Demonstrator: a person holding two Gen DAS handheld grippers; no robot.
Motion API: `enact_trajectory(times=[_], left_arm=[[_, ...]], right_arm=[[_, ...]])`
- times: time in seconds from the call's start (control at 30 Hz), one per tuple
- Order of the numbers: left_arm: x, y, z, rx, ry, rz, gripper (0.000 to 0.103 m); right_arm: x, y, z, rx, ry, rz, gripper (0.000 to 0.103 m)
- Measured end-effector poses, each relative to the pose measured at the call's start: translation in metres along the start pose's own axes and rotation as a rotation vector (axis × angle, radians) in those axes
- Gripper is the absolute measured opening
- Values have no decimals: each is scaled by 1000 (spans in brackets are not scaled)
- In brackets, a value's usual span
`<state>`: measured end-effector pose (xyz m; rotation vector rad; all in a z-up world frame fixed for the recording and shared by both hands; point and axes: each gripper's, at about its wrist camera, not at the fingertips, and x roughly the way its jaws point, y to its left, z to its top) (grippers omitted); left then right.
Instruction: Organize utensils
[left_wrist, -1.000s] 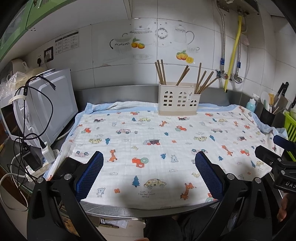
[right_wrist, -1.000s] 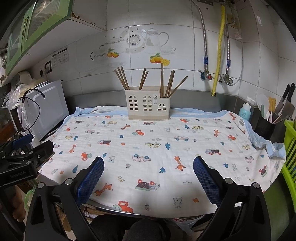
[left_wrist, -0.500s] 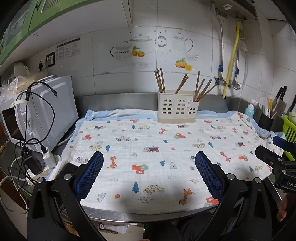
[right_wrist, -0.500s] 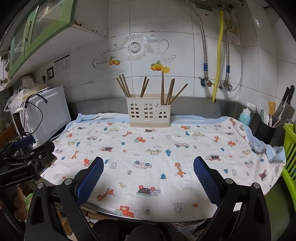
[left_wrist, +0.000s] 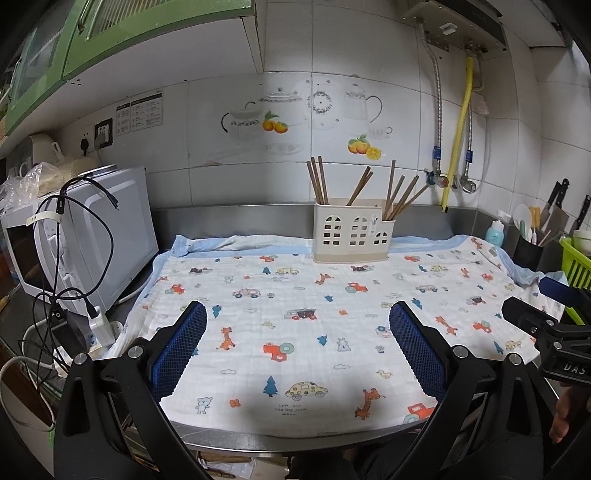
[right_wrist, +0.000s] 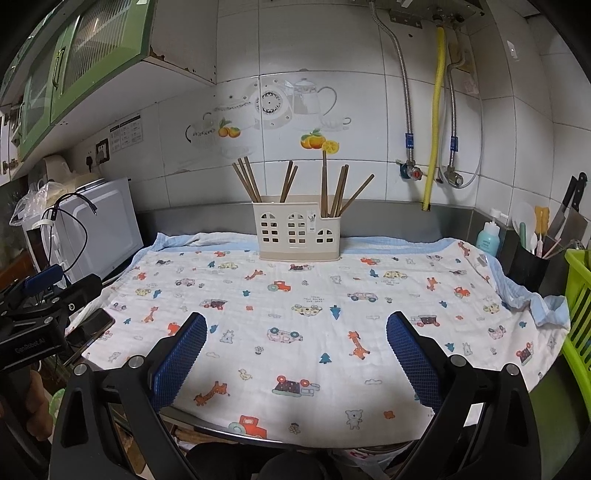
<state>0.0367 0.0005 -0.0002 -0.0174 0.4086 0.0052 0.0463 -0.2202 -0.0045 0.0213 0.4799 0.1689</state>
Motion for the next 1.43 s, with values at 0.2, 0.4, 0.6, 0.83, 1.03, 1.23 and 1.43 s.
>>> enact_trajectory(times=[0.2, 0.4, 0.6, 0.83, 1.03, 1.23, 1.43], left_arm=[[-1, 0, 1, 1, 1, -9, 98], [-2, 1, 2, -1, -7, -9, 98], [-3, 2, 3, 1, -14, -16, 98], [-3, 0, 4, 6, -16, -20, 98], [-5, -4, 3, 12, -26, -22, 98], [-4, -2, 3, 4, -22, -19, 98], [-3, -2, 2, 4, -22, -19, 98]], right_arm=[[0, 2, 1, -9, 0, -1, 95], [1, 3, 2, -6, -1, -3, 95], [2, 2, 1, -11, -5, -4, 95], [2, 1, 0, -9, -5, -1, 95], [3, 0, -1, -7, -4, -3, 95], [3, -1, -2, -6, -2, -4, 95], [2, 0, -3, -8, -3, -5, 95]])
